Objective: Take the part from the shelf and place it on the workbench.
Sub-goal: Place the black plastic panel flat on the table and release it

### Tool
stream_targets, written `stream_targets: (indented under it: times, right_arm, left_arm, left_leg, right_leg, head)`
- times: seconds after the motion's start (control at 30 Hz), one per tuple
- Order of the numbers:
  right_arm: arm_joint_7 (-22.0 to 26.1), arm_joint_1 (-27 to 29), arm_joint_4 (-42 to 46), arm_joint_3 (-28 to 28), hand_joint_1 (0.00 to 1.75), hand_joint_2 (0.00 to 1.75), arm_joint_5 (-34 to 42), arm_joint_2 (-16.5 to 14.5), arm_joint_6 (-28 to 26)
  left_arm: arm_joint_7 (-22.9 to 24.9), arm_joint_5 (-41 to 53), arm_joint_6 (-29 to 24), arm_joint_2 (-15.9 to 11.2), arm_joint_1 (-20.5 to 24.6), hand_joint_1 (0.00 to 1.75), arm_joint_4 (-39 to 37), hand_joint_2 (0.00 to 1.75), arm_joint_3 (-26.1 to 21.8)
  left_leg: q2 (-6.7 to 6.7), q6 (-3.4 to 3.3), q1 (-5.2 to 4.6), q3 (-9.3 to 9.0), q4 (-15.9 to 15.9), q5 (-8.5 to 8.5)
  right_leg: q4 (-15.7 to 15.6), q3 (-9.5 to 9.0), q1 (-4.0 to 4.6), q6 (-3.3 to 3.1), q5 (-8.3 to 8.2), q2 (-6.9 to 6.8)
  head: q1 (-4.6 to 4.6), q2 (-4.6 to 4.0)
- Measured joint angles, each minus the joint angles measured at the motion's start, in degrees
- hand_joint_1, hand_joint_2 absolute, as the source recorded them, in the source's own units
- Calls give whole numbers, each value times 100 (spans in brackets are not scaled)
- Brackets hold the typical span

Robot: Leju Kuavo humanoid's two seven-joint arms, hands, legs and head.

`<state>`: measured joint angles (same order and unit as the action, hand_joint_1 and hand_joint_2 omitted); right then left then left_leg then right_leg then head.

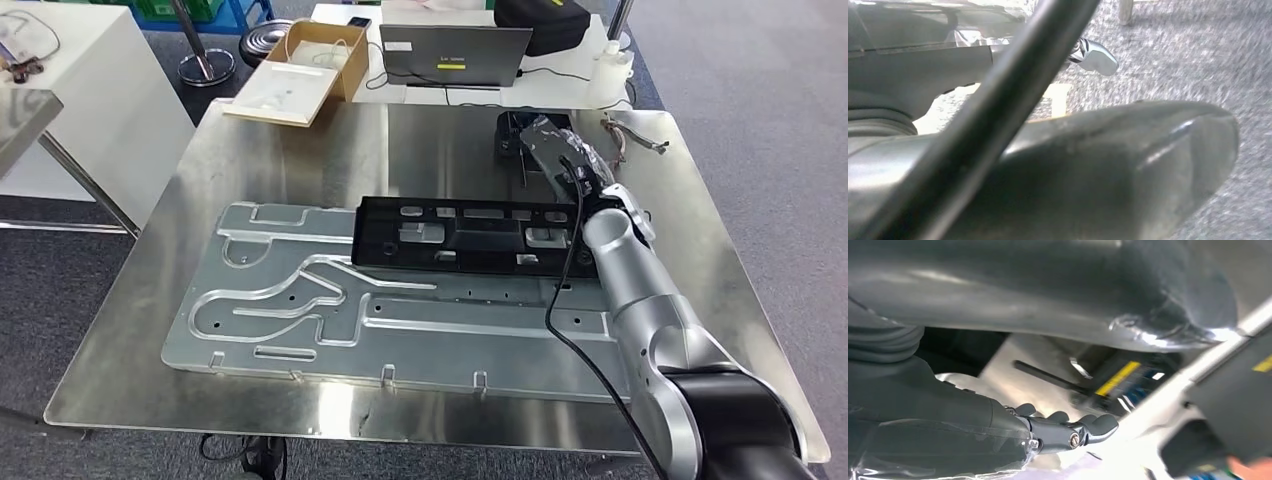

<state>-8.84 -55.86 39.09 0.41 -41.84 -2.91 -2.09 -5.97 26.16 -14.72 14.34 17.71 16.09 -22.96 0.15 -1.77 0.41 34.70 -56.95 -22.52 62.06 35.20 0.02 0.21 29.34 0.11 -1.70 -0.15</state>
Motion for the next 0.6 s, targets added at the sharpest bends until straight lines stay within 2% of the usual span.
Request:
stream_targets:
  times: [0.07,0.1,0.13,0.17,0.23,0.27,0.3,0.33,0.4,0.43,0.47,0.5,0.57,0.6]
  right_arm:
    - [51,-7,-2,53,0,0,18,-25,-32]
    - [57,9,-4,68,0,0,21,-36,-35]
    - [60,27,-6,75,0,0,22,-41,-36]
    - [59,34,-8,79,0,0,22,-45,-37]
    - [61,14,-7,97,0,0,22,-55,-38]
    - [63,-3,-4,109,0,0,22,-65,-39]
    - [65,-12,-2,119,0,0,22,-73,-41]
    - [66,-13,1,125,0,0,22,-80,-43]
    - [66,-2,3,131,0,0,22,-94,-45]
    - [67,-4,4,134,0,0,23,-103,-46]
    - [69,-8,5,139,0,0,23,-115,-47]
    - [73,-13,7,149,0,0,24,-128,-48]
    - [85,-1,22,184,0,0,25,-148,-60]
    - [89,18,43,210,0,0,22,-152,-79]
  left_arm:
    - [-61,-46,19,0,-7,0,0,0,-13]
    - [-72,-55,22,0,-16,0,0,0,-17]
    - [-78,-63,21,0,-27,0,0,0,-19]
    - [-80,-70,21,0,-36,0,0,0,-19]
    - [-82,-78,20,-1,-42,0,0,0,-21]
    - [-84,-78,18,-3,-38,0,0,0,-22]
    - [-87,-77,16,-4,-34,0,0,0,-22]
    - [-90,-77,15,-6,-34,0,0,0,-23]
    - [-92,-77,14,-7,-45,0,-1,0,-23]
    - [-92,-77,14,-7,-53,0,-1,0,-23]
    - [-91,-77,15,-8,-58,0,-2,0,-24]
    - [-91,-77,19,-10,-58,0,-2,0,-25]
    - [-87,-76,33,-15,-49,0,-2,0,-25]
    - [-85,-77,40,-16,-46,0,-2,0,-25]
  left_leg:
    - [6,-4,5,25,3,15]
    - [7,-1,11,43,-9,19]
    - [6,6,22,65,-28,23]
    - [3,16,38,93,-59,26]
    - [-3,69,69,174,-156,19]
    - [-6,111,72,225,-217,14]
    - [-9,158,66,272,-255,21]
    - [-12,200,57,309,-276,40]
    - [-15,275,63,350,-262,96]
    - [-15,305,74,380,-290,59]
    - [-16,328,85,427,-388,-56]
    - [-17,340,89,502,-601,-261]
    - [-16,338,86,692,-1276,-781]
    - [-17,328,81,755,-1593,-974]
  right_leg:
    - [707,318,-48,59,346,-1]
    - [1009,456,-77,88,438,-2]
    - [1144,519,-109,119,429,-5]
    - [1063,479,-143,151,314,-8]
    - [433,172,-204,220,-31,-15]
    - [127,39,-212,227,-149,-8]
    - [-66,-31,-211,213,-208,-4]
    - [-132,-32,-197,179,-214,4]
    - [-132,32,-173,66,-275,4]
    - [-139,63,-168,7,-318,1]
    - [-148,98,-166,-49,-362,-3]
    - [-160,141,-164,-99,-411,-6]
    - [-162,237,-132,-154,-501,-6]
    - [-161,291,-108,-169,-545,-6]
  head:
    - [-1,0]
    - [0,0]
    - [0,0]
    - [0,0]
    - [1,0]
    - [-1,0]
    - [-1,0]
    - [-2,0]
    - [-1,0]
    - [-2,0]
    - [-1,0]
    - [-2,0]
    - [-2,0]
    - [-2,0]
